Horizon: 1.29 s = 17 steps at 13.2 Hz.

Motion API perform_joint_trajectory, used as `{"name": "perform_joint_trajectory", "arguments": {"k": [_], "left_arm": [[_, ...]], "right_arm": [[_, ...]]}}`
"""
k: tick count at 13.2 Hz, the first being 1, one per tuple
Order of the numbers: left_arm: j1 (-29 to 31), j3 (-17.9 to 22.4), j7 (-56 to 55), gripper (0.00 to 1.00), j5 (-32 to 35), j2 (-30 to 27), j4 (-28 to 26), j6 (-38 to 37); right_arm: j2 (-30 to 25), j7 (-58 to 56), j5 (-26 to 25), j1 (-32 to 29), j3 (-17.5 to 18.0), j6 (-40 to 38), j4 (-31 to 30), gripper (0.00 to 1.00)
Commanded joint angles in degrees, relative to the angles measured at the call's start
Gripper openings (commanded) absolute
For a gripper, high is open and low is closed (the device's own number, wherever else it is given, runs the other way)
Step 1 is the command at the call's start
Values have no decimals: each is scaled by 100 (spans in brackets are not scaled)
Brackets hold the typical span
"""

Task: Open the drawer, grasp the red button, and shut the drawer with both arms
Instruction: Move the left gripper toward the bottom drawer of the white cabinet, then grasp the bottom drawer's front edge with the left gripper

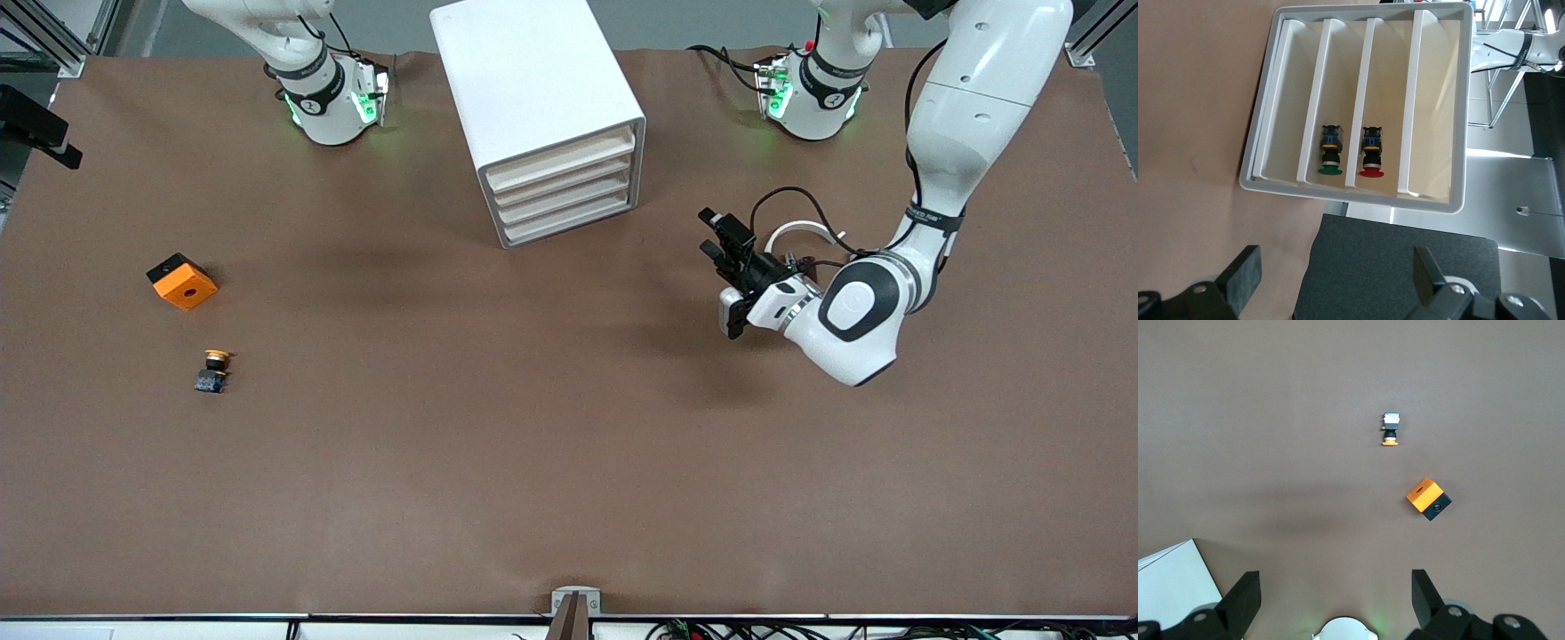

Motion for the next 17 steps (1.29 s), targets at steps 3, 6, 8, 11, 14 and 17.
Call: {"name": "perform_joint_trajectory", "arguments": {"k": [3,6,8,11,14,17], "left_arm": [[-382,-11,-16,100,-478,99,-30,232],[-637,-2,-16,100,-724,143,-30,566],[-804,-2,-25,100,-891,160,-30,681],[-989,-2,-25,100,-1050,169,-39,926],[-1182,-2,-25,100,-1112,169,-30,1050],[-1402,-2,-16,82,-1165,169,-39,1059]], "right_arm": [[-141,27,-192,148,-30,60,-133,100],[-141,36,-183,139,-30,69,-133,100],[-141,36,-131,130,-48,113,-133,100],[-141,88,-87,130,-56,113,-151,100],[-158,106,-78,113,-74,87,-160,100],[-158,106,1,113,-83,104,-168,100]]}}
